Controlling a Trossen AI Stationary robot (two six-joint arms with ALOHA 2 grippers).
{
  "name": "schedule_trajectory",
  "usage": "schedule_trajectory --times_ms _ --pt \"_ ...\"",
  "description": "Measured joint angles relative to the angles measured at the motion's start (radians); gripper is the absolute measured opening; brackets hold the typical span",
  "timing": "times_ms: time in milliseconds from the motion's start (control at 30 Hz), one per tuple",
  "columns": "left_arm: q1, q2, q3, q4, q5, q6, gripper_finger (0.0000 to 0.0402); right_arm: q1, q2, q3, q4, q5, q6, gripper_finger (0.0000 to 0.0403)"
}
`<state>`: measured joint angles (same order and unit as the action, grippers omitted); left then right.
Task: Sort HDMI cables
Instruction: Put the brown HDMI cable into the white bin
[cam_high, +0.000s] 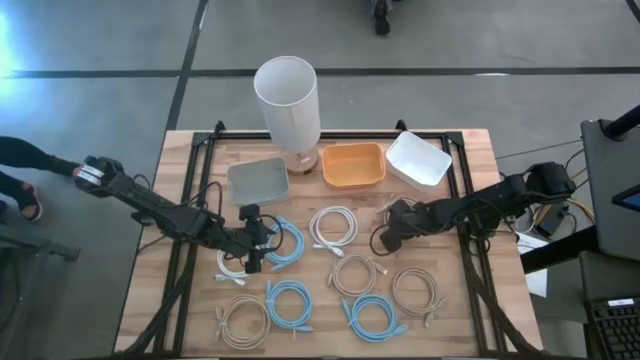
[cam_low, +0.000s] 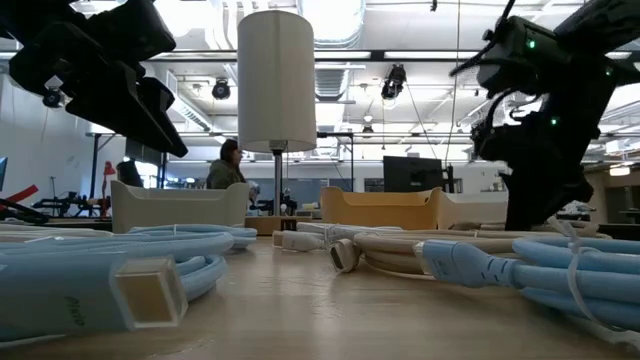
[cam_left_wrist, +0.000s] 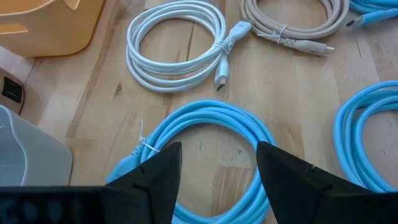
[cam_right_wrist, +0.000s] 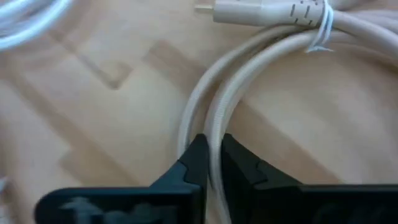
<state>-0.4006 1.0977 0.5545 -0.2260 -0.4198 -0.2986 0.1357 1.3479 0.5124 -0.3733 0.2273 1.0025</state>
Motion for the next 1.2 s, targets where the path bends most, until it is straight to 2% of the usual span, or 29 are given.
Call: schedule_trajectory --times_ms 133,600,833,1067,1200 --pt "0.0 0.0 0.0 0.003 0.0 0.0 0.0213 0.002 -0.027 0.04 -0.011 -0.042 -0.046 0.0017" --pt "0.0 0.0 -0.001 0.009 0.0 0.0 0.0213 0.002 -0.05 0.168 -0.012 -0.053 -0.195 0.0016" --pt "0.0 0.0 -0.001 0.009 0.0 0.0 0.0213 0.001 -0.05 0.252 -0.013 -0.022 -0.328 0.0019" --pt "0.0 0.0 -0.001 0.009 0.0 0.0 0.0213 0.001 -0.05 0.291 -0.021 0.008 -0.383 0.0019" --pt "0.0 0.0 -0.001 0.009 0.0 0.0 0.0213 0.001 -0.05 0.314 -0.083 0.034 -0.387 0.002"
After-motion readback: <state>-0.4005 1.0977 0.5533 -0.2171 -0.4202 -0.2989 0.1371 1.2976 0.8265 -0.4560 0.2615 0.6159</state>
